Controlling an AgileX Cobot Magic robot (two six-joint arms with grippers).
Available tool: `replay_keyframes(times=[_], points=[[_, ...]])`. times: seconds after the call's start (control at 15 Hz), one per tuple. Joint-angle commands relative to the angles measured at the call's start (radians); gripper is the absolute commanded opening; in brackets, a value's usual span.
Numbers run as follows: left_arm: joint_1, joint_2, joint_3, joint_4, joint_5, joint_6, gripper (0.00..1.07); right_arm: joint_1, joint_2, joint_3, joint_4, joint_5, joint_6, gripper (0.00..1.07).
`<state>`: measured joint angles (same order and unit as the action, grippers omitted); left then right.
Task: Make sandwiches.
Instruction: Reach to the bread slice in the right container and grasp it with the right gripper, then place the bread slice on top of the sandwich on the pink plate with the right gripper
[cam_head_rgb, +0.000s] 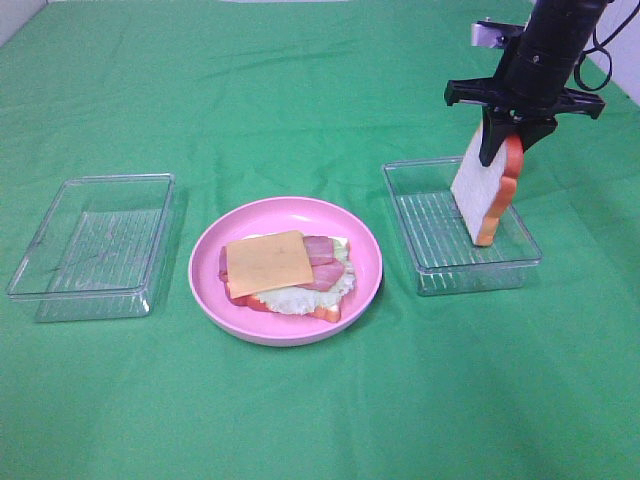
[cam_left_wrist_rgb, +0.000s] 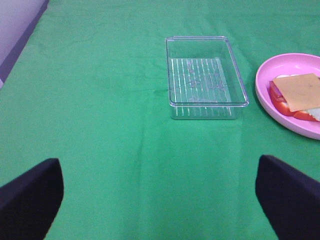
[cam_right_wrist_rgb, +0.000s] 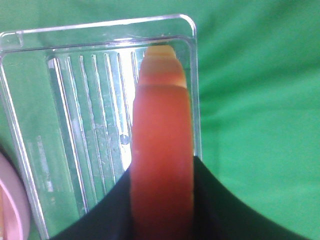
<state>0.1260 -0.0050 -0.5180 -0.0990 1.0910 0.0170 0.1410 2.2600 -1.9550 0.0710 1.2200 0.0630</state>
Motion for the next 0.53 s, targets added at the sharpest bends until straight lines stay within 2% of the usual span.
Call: replay_keyframes(times=[0.07,0.13,0.27,0.53], points=[[0.001,-0.019,0.004,-0.012,-0.015,-0.002,0.98,-0.002,-0.005,0.008,-0.003,0.112,-0.015,0.25],[0.001,-0.019,0.004,-0.012,-0.015,-0.002,0.98,-0.002,-0.005,0.008,-0.003,0.112,-0.015,0.24],[0.001,-0.019,0.004,-0.013,-0.015,-0.002,0.98,-0.001,-0.014,0.008,-0.002,0.112,-0.007,0.0],[0.001,-0.019,0.004,-0.013,-0.015,-0.002,0.98,-0.001,-0.104,0.008,0.001,0.112,0.025,0.0]])
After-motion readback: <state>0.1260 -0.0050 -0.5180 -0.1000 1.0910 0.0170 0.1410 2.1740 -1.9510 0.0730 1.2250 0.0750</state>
